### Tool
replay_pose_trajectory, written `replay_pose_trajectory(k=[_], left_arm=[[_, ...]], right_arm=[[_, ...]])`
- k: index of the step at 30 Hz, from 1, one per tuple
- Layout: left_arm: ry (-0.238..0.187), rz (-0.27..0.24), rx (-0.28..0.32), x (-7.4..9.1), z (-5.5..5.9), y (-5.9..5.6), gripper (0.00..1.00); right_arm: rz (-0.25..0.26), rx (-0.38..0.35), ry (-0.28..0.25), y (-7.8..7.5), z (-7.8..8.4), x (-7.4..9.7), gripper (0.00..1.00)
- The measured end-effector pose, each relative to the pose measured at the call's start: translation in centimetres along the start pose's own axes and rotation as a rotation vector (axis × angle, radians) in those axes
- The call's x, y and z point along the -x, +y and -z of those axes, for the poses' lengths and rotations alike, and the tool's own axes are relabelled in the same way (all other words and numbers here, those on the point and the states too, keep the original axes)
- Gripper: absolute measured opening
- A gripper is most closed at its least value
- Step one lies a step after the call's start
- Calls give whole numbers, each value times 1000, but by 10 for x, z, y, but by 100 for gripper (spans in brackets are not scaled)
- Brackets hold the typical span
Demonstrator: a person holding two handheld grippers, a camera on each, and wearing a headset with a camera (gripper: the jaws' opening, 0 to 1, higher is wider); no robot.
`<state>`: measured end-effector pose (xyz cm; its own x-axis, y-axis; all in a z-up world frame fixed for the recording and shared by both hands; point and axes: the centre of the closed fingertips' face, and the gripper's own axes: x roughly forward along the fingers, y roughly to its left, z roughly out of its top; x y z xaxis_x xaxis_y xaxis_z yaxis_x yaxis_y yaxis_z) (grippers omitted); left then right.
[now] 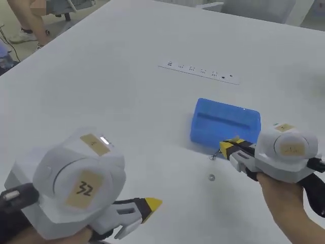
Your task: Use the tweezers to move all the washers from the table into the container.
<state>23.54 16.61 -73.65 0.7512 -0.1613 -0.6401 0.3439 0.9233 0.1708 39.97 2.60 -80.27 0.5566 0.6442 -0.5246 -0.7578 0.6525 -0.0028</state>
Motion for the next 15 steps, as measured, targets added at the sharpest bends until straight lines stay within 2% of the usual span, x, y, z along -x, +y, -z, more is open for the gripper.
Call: replay_pose_trajectory(k=[5, 7, 15], left_arm=[[-7, -3, -5, 2, -3, 1, 93], [-10, -6, -4, 2, -4, 2, 93], [-12, -11, -3, 4, -3, 3, 93]], right_arm=[[-16, -18, 19, 3, 1, 3, 0], [-29, -57, 31, 4, 3, 4, 0], [-38, -78, 43, 6, 4, 13, 0]])
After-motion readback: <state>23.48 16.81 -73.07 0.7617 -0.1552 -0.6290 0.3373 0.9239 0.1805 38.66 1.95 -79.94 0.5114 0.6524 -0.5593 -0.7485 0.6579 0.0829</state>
